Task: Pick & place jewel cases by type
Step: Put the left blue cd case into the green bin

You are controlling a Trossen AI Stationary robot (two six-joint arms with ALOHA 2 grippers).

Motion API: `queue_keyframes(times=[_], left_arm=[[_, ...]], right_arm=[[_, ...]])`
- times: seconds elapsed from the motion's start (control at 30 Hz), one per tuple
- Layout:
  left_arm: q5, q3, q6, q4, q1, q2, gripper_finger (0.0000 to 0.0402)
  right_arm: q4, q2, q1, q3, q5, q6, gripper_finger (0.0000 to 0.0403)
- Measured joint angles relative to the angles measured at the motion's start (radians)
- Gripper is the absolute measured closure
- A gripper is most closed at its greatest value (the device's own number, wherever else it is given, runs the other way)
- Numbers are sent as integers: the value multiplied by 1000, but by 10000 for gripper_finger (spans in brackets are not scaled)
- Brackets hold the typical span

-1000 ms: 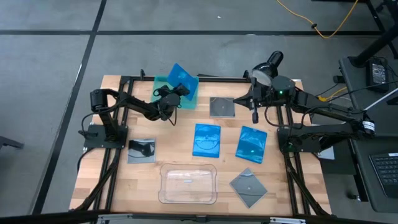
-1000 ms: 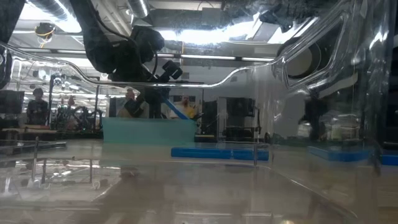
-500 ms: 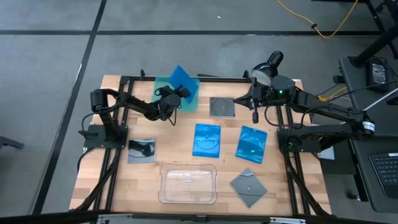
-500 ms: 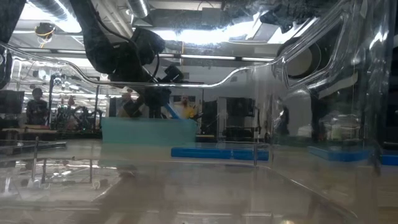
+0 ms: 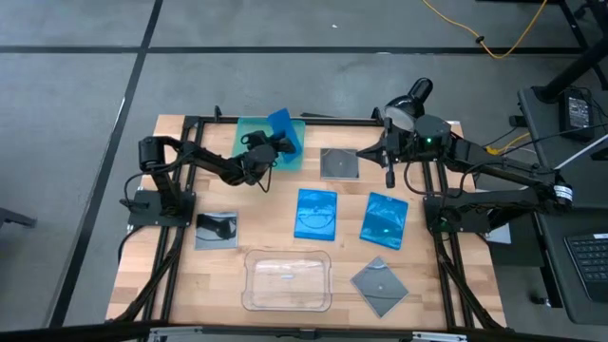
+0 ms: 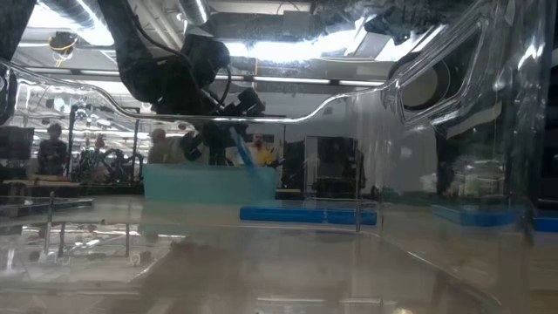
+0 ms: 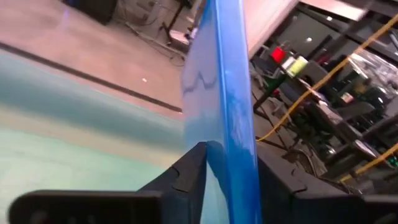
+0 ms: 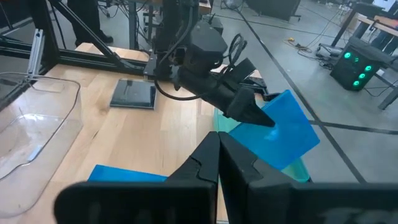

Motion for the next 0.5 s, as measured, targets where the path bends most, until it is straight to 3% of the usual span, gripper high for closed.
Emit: queue_keyframes(times=[0.23, 0.5], left_arm=[[-2, 0, 22, 7, 0, 0, 254], [13, 0, 114, -61, -8, -50, 247]], right_arm=[[-1, 0, -38, 0, -42, 0, 393], [-2, 0, -59, 0, -78, 0, 393]])
